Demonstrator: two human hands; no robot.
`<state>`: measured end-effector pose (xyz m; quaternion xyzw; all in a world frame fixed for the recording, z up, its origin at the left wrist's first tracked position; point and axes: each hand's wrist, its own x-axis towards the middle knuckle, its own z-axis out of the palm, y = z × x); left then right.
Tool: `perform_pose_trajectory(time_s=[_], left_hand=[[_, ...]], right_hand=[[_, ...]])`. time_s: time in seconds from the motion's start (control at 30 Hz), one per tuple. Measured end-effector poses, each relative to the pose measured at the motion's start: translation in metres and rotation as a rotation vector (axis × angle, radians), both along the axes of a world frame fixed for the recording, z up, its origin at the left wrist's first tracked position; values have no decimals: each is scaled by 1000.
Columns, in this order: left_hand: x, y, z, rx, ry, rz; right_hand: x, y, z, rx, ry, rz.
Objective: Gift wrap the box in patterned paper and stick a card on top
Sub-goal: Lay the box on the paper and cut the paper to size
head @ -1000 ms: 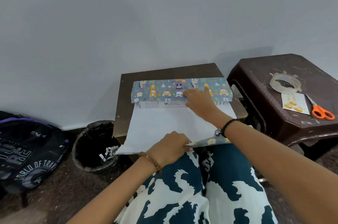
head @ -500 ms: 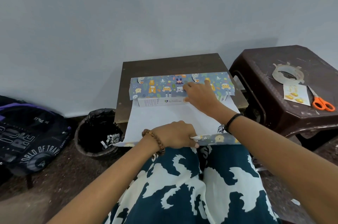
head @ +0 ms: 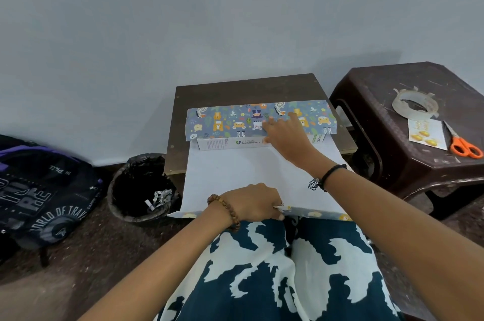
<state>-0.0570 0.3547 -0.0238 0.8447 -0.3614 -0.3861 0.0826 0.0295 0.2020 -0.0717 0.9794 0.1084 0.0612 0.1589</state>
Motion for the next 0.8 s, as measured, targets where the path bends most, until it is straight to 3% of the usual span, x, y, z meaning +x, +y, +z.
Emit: perform_pose_trajectory(time_s=[0.2,0.4,0.5,0.63,0.8], left_hand=[[6,15,19,-62,244,66],[51,23,9,-354,-171,386],[61,21,-14,-266,-291,271],[51,14,-42,-178,-213,164],[43,5,-53,-104,-307,77]], right_hand=[[-2,-1,-3,-21,-6,22],[-9,-3,-6,130,-2,15],[-11,-5,-6,144,-30,26],[-14,-8,-5,180,-66,80],[-22,-13,-3,213,-121,148]])
